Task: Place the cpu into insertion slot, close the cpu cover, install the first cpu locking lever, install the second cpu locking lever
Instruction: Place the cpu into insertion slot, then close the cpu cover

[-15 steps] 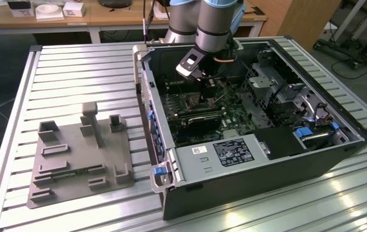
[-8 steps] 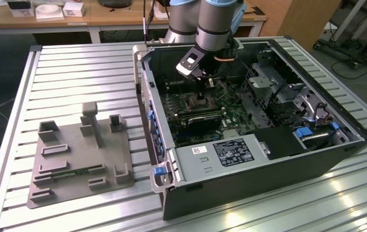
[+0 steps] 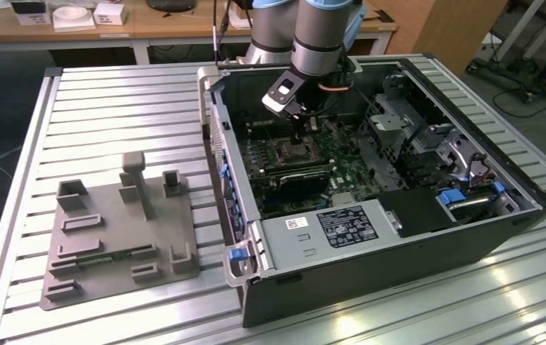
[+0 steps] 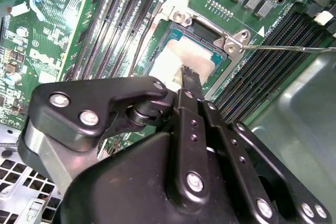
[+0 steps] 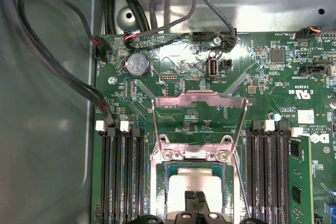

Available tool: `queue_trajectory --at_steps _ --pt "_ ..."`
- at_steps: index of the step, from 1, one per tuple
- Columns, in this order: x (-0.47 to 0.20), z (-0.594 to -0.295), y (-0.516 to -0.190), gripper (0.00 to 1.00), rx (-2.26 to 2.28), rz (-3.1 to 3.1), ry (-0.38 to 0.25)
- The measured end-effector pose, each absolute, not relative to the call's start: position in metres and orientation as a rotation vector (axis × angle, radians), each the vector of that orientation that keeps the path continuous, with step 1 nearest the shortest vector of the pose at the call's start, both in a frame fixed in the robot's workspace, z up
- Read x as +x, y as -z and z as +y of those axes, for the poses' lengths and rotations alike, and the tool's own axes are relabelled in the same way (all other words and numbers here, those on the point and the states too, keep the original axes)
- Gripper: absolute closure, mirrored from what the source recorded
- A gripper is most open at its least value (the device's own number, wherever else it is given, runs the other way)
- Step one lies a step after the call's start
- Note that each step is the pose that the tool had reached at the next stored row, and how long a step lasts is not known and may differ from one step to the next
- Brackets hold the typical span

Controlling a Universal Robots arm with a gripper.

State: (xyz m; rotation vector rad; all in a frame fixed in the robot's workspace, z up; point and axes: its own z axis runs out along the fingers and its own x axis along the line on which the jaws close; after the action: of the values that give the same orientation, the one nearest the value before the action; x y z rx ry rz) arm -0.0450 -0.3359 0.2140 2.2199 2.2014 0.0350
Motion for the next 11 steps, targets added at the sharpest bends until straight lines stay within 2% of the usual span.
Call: queue_trajectory --at_steps 11 --pt "-0.0449 -0.3359 -0.2172 0.89 2.221 2.202 -0.037"
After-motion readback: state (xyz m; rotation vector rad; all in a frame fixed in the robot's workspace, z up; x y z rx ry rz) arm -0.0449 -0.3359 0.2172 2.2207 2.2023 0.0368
